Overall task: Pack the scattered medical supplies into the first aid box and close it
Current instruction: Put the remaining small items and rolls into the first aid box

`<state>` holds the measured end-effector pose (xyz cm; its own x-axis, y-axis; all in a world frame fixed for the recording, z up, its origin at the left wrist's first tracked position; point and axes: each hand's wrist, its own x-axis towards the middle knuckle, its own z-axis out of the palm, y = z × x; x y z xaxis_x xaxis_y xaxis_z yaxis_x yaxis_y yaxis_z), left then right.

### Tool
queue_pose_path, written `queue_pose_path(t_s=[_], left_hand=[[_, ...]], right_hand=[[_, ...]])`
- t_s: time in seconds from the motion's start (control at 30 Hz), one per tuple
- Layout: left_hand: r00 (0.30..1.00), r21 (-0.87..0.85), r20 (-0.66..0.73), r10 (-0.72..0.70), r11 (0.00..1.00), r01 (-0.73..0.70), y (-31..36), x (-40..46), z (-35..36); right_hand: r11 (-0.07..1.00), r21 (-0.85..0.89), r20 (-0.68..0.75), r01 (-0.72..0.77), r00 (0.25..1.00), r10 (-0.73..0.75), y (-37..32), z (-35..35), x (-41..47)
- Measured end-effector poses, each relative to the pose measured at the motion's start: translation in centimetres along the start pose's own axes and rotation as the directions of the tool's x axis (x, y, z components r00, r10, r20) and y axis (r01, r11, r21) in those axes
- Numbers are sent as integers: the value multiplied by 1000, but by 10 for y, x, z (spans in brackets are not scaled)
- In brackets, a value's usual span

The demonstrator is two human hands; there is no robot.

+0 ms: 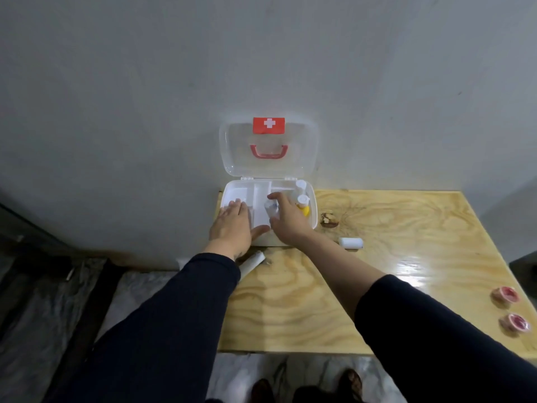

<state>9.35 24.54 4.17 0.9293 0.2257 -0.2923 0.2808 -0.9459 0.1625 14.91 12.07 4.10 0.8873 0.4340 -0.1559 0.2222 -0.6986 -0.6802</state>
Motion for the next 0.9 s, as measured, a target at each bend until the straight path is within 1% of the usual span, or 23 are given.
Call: queue_pose_path(t_s=[0.13, 0.33, 0.4, 0.5, 0.6, 0.67, 0.73, 0.8, 0.9], left_hand=[[1000, 30, -5, 3, 1000, -3, 1, 2, 3], [1000, 58, 2, -7, 998, 7, 2, 4, 4], [1000, 55, 6, -6, 998, 5, 1, 5, 5], [1000, 51, -11, 2, 999, -1, 0, 6, 7], [999, 64, -31, 8, 998, -6, 0, 6, 9], [1000, 50, -20, 4, 999, -3, -1, 6, 9], [1000, 50, -17, 4, 999, -4, -1, 6, 9], [1000, 63, -20, 5, 998, -4, -1, 5, 10], [1000, 62, -21, 16, 998, -14, -2, 5, 12]], right_hand=[[996, -77, 33, -43, 998, 46, 1, -3, 2], [996, -79, 41, -39, 998, 42, 2, -10, 1], [998, -63, 22, -16, 1000, 17, 1, -17, -1], [998, -46, -77, 33, 996, -36, 2, -33, -8], [997, -28, -276, 68, 958, -73, 10, -50, -17], [998, -38, -382, 42, 923, -53, 24, -58, -22], [998, -62, -428, -23, 904, -6, 44, -60, -26], [992, -87, -412, -92, 910, 48, 66, -58, -32], [970, -190, -293, -150, 952, 90, 99, -47, -42]])
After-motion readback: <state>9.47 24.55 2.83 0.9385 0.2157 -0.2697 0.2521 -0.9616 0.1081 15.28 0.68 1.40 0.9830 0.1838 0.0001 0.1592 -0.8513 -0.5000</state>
